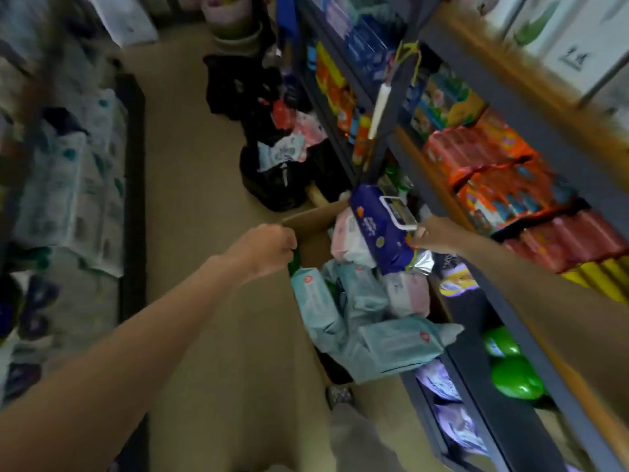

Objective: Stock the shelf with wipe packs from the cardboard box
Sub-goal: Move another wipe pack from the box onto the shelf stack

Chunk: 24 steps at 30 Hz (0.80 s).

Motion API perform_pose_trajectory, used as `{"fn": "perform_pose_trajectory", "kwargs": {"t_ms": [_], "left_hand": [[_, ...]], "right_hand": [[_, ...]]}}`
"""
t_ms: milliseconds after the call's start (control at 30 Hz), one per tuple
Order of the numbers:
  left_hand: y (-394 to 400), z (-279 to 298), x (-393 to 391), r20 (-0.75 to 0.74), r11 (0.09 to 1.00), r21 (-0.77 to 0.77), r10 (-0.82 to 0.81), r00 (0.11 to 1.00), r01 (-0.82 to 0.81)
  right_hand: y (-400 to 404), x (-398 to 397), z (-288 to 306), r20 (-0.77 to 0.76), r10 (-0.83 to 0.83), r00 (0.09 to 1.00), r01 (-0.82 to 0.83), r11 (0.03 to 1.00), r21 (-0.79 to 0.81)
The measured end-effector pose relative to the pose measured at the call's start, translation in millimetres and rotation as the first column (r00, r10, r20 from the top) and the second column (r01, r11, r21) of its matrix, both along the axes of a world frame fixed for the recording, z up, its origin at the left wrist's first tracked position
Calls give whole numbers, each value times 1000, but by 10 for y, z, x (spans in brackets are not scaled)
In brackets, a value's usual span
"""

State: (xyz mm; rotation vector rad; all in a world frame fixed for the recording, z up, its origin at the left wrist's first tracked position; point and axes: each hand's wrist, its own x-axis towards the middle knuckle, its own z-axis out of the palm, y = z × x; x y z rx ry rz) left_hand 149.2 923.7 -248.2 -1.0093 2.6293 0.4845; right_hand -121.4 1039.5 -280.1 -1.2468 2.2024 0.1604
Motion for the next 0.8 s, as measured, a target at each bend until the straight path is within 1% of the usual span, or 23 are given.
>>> {"fn": "perform_pose_trajectory", "kwargs": {"t_ms": [33, 100, 167, 233, 300, 333, 367, 400, 433, 500, 533, 567, 600, 667, 733, 800], "left_hand": [[24, -94, -162, 10, 1000, 17, 1, 1000, -1], [105, -279, -415, 36, 997, 73, 10, 999, -13], [231, -480, -594, 67, 988, 154, -10, 998, -1], [374, -653, -714, 94, 977, 211, -49, 994, 28], [510, -774, -785, 112, 970, 243, -58, 992, 30], [565, -827, -809, 126, 966, 258, -64, 990, 30], [608, -870, -828, 150, 961, 274, -74, 986, 30], [636, -906, -841, 180, 958, 286, -87, 980, 32], [647, -927, -843, 207, 955, 296, -99, 973, 34], [650, -937, -834, 237, 951, 308, -104, 966, 27], [639, -931, -817, 238, 951, 310, -101, 966, 23], [625, -915, -799, 240, 949, 315, -100, 966, 20], [602, -897, -774, 238, 946, 323, -96, 966, 14], [545, -868, -706, 239, 926, 376, -68, 969, -28], [487, -836, -626, 255, 873, 476, -23, 967, -105], [440, -790, -544, 243, 797, 579, 30, 970, -170]], "right_hand": [[47, -65, -97, 42, 29, 999, -30, 999, 13], [137, -36, -247, 173, 138, 975, -154, 985, 81], [232, 23, -460, 323, 215, 922, -277, 947, 160], [355, 95, -666, 425, 308, 851, -428, 876, 223], [494, 201, -884, 427, 483, 764, -618, 740, 268], [577, 278, -985, 387, 579, 718, -687, 677, 264], [656, 380, -1034, 317, 671, 671, -740, 637, 216], [745, 457, -1130, 205, 746, 634, -773, 614, 158], [809, 513, -1214, 104, 769, 631, -776, 622, 105], [856, 604, -1322, -4, 774, 633, -772, 632, 58], [838, 606, -1378, 39, 774, 632, -775, 630, 58], [793, 604, -1394, 94, 754, 650, -759, 651, 22], [726, 587, -1366, 172, 718, 675, -731, 682, 23], [550, 520, -1236, 324, 572, 754, -607, 795, 8], [294, 422, -1042, 423, 460, 781, -502, 865, -14], [-3, 367, -747, 502, 418, 757, -461, 886, -43]]}}
